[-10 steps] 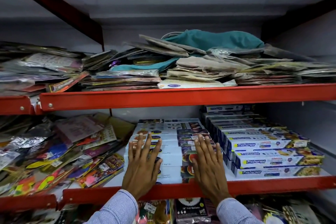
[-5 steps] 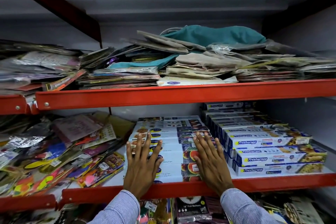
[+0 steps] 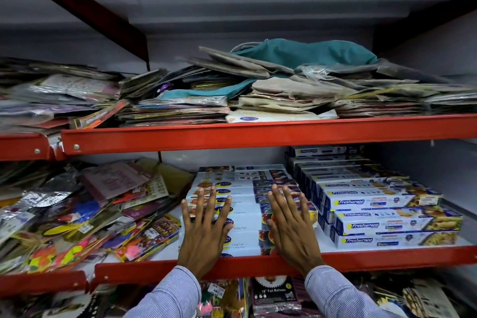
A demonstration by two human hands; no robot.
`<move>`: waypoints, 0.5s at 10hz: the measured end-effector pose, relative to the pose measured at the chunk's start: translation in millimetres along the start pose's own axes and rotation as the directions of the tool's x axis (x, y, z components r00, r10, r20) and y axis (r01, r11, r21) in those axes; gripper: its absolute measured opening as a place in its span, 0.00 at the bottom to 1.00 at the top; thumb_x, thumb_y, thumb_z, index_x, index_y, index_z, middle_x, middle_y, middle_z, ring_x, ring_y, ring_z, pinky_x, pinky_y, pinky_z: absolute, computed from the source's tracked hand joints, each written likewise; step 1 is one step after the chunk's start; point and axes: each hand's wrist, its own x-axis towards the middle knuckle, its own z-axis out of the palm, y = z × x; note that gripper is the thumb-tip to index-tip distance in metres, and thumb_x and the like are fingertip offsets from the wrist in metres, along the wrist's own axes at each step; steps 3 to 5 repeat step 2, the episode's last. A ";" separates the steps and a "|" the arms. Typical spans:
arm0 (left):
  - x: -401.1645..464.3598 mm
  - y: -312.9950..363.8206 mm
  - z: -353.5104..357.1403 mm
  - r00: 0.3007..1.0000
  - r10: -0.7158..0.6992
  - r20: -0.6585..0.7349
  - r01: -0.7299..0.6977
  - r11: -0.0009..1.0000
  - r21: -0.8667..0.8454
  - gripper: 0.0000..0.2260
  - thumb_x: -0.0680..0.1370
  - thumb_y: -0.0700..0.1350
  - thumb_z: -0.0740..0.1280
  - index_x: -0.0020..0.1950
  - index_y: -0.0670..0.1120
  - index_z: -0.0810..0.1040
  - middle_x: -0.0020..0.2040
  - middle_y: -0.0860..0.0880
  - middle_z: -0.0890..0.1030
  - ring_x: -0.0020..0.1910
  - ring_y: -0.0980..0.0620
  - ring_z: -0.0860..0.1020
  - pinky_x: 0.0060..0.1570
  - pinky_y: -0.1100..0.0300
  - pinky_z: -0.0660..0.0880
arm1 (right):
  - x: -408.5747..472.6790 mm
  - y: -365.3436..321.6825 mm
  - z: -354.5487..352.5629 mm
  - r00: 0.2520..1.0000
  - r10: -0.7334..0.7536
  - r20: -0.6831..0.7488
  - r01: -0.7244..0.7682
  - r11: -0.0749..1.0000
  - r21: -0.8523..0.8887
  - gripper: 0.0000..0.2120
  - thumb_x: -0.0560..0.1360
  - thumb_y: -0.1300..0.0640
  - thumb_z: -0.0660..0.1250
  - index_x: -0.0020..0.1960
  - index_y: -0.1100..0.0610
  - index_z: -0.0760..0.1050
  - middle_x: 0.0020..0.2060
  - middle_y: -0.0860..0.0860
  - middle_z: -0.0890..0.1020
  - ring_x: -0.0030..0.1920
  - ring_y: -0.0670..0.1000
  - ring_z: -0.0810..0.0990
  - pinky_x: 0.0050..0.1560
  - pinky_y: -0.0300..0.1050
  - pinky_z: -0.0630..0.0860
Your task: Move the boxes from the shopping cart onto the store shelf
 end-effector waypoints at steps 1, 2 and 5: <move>0.7 0.1 -2.4 1.000 0.016 -0.009 -0.016 1.000 0.015 0.26 0.83 0.60 0.46 0.80 0.52 0.50 0.82 0.41 0.50 0.79 0.35 0.48 0.69 0.24 0.51 | -1.7 -2.9 -0.1 1.000 0.005 -0.023 -0.005 1.000 0.017 0.29 0.83 0.46 0.47 0.81 0.55 0.48 0.82 0.50 0.49 0.81 0.53 0.48 0.80 0.60 0.43; 1.0 5.3 -17.6 0.998 0.028 -0.057 -0.028 1.000 -0.007 0.28 0.83 0.60 0.50 0.80 0.51 0.50 0.82 0.41 0.50 0.80 0.36 0.48 0.70 0.25 0.51 | 7.7 -10.2 -13.4 0.998 -0.006 -0.062 0.008 0.999 0.037 0.29 0.83 0.46 0.46 0.81 0.55 0.48 0.82 0.50 0.48 0.81 0.53 0.48 0.80 0.60 0.41; 1.0 5.3 -17.6 0.998 0.028 -0.057 -0.028 1.000 -0.007 0.28 0.83 0.60 0.50 0.80 0.51 0.50 0.82 0.41 0.50 0.80 0.36 0.48 0.70 0.25 0.51 | 7.7 -10.2 -13.4 0.998 -0.006 -0.062 0.008 0.999 0.037 0.29 0.83 0.46 0.46 0.81 0.55 0.48 0.82 0.50 0.48 0.81 0.53 0.48 0.80 0.60 0.41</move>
